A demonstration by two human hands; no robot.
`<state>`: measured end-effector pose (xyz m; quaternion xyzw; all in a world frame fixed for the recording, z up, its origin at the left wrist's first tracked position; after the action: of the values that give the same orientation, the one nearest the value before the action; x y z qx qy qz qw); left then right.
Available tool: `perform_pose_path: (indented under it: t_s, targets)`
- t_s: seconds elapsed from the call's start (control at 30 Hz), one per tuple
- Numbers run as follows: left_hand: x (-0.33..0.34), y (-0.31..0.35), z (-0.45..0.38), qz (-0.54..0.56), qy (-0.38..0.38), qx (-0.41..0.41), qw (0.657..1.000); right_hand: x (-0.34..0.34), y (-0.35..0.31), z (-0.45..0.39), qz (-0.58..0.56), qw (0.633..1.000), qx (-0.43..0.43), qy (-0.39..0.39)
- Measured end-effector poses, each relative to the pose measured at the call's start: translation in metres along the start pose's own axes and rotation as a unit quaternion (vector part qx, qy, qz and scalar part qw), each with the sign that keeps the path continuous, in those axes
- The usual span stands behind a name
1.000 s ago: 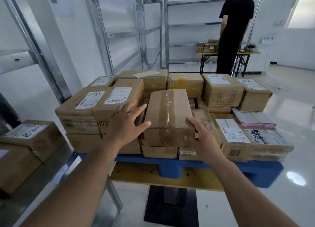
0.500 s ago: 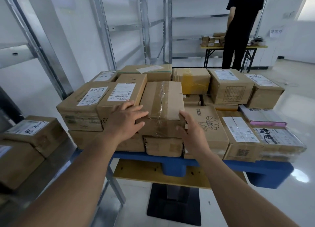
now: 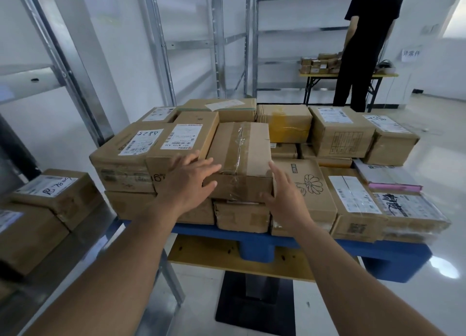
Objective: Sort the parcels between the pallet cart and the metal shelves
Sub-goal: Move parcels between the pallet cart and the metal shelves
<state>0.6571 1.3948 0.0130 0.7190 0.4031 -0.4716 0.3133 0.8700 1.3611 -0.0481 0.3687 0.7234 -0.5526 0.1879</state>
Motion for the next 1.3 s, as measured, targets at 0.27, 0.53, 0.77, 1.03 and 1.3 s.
perform_pose_path:
  t_s: [0.27, 0.53, 0.77, 1.03, 1.3]
  targets:
    - [0.013, 0.025, 0.072, 0.06, 0.079, -0.082, 0.992, -0.022, -0.03, 0.054, 0.116, 0.979, -0.115, 0.119]
    - [0.049, 0.035, 0.175, 0.075, 0.006, -0.241, 0.968, 0.018, -0.044, 0.119, 0.141, 0.972, -0.188, 0.015]
    - [0.038, 0.032, 0.248, 0.014, -0.016, -0.331, 0.943, 0.057, -0.072, 0.159, 0.141, 0.96, -0.229, -0.082]
    - [0.021, 0.01, 0.327, -0.068, -0.029, -0.419, 0.905, 0.105, -0.114, 0.194, 0.096, 0.933, -0.305, -0.164]
    - [-0.001, -0.046, 0.379, -0.036, 0.038, -0.511, 0.858, 0.168, -0.175, 0.194, 0.104, 0.899, -0.35, -0.24]
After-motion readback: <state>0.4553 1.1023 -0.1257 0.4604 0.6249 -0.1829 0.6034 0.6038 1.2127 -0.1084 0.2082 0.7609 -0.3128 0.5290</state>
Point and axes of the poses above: each hand's wrist, its own z-axis away from the middle knuckle, its own x-axis out of the palm, y = z × x, the point moved 4 cm from there along -z, towards the middle knuckle, and after that the axes turned 1 degree about -x, right-handed, at the moved point
